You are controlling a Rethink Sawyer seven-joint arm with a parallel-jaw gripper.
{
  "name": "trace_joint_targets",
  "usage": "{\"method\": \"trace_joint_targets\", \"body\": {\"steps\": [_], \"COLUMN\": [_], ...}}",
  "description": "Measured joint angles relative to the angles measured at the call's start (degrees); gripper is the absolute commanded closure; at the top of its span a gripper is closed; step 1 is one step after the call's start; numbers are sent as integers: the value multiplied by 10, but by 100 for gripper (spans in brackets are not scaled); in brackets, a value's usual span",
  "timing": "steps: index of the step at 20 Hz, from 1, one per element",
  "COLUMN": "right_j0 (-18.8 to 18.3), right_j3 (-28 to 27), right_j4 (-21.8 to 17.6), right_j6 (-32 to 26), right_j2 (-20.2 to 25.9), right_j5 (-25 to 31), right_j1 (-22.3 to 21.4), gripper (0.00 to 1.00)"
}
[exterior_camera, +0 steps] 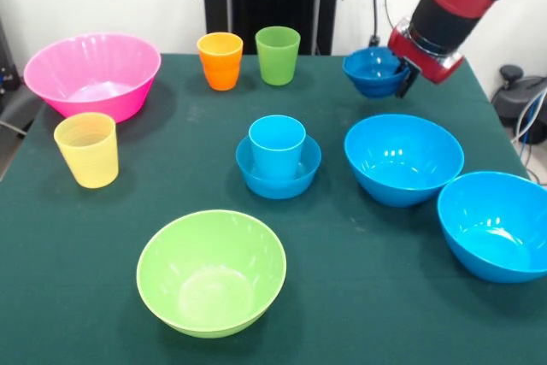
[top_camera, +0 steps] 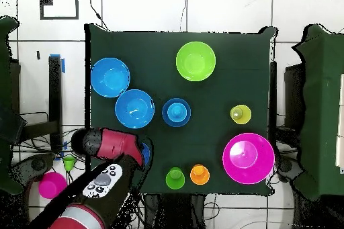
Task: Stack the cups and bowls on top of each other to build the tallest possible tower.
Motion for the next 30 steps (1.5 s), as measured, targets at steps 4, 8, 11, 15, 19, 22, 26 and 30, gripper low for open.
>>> {"method": "trace_joint_targets", "body": {"steps": [4,8,11,15,19,22,26,30], "right_j0": [2,5,5,-2,-12,-17,-29,-50], "right_j3": [-27,-55,-80,-126,-165,-179,-207,-240], "right_j4": [-17,-35,-52,-82,-99,-106,-121,-142], "right_j6": [0,0,0,0,0,0,0,0], "right_j2": [-19,-38,-50,-62,-69,-70,-71,-71], "right_j5": [55,85,88,88,88,88,88,97], "right_j1": [-4,-6,-6,-1,8,11,17,21], "gripper": [100,100,100,100,100,100,100,100]}}
